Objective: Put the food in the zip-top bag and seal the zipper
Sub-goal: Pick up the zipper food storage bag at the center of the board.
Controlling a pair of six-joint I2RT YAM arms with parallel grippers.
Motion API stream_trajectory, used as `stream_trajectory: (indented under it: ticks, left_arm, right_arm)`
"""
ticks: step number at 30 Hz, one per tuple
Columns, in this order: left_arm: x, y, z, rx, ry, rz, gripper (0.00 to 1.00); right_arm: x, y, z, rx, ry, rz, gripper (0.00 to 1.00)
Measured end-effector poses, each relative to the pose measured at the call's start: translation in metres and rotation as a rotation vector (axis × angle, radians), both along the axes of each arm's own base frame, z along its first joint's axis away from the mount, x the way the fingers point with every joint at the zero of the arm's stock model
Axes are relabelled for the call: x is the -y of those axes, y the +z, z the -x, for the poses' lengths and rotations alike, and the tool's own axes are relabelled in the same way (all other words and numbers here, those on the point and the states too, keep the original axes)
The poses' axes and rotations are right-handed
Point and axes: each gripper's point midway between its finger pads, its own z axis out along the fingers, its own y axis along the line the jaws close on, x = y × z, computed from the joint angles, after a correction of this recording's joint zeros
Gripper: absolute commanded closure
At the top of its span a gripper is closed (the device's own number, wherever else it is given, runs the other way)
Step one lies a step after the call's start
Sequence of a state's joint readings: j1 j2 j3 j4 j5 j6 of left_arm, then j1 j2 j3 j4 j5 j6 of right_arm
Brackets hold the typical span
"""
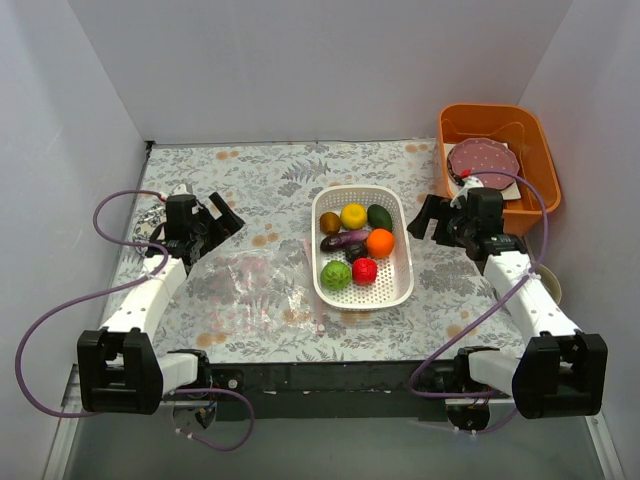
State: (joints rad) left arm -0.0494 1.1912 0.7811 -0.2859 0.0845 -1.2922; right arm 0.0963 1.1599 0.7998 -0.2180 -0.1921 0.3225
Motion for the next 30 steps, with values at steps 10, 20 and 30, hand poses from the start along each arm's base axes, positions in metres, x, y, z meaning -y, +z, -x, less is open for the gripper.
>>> stream_trajectory:
  ticks: [10, 20, 30]
  left_arm:
    - [0.012, 0.003, 0.008, 0.0, -0.027, -0.037, 0.02]
    - [0.103, -0.009, 0.065, -0.092, -0.307, -0.048, 0.02]
    - [0.109, -0.072, 0.095, -0.256, -0.355, -0.177, 0.16]
  right_arm:
    - [-0.008, -0.007, 0.026, -0.032, 0.038, -0.044, 0.02]
    - [-0.022, -0.005, 0.045, -0.031, 0.066, -0.109, 0.07]
    - [-0.035, 0.01, 0.074, -0.039, 0.117, -0.148, 0.08]
